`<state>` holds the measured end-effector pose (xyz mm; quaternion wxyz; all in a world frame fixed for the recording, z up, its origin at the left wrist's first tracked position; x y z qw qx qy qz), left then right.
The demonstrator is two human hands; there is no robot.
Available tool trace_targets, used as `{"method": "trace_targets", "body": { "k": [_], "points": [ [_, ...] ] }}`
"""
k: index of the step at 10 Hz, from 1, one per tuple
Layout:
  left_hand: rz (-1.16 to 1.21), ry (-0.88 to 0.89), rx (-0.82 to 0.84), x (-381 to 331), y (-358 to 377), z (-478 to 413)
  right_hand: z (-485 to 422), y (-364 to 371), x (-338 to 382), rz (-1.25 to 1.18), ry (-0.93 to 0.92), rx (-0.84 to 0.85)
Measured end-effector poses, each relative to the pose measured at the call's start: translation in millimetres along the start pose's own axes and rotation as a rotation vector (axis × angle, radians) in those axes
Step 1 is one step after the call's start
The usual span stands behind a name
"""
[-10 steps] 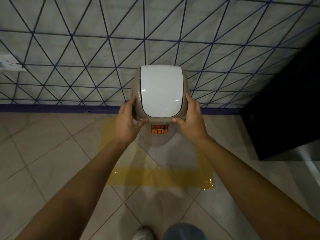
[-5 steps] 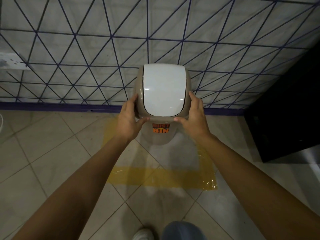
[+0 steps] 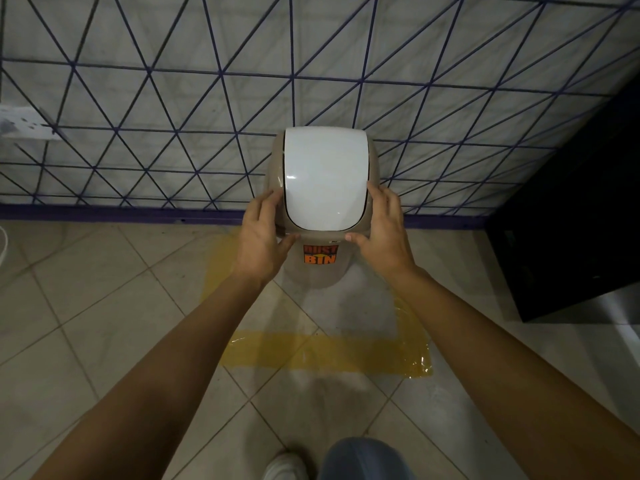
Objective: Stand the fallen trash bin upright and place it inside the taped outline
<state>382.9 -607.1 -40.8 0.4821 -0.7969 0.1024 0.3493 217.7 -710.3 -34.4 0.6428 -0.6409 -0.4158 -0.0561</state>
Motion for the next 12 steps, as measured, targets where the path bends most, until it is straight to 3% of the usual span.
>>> {"method": "trace_targets", "body": {
  "k": [7, 12],
  "points": [
    [-0.001, -0.051, 0.023, -9, 2, 0, 0, -3, 6, 0.047, 0.040, 0.048],
    [-0.164, 0.020, 0.058, -60, -32, 1, 12, -59, 28, 0.057, 0.088, 0.036]
  ]
}}
Point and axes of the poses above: each hand's wrist, its own z-axis away from the middle knuckle, its own y-axis out of the palm, x = y × z, the point moved 3 cm from there along -z, towards the middle knuckle, and after that the axes turned 2 degrees about z, right-handed, at the moved point
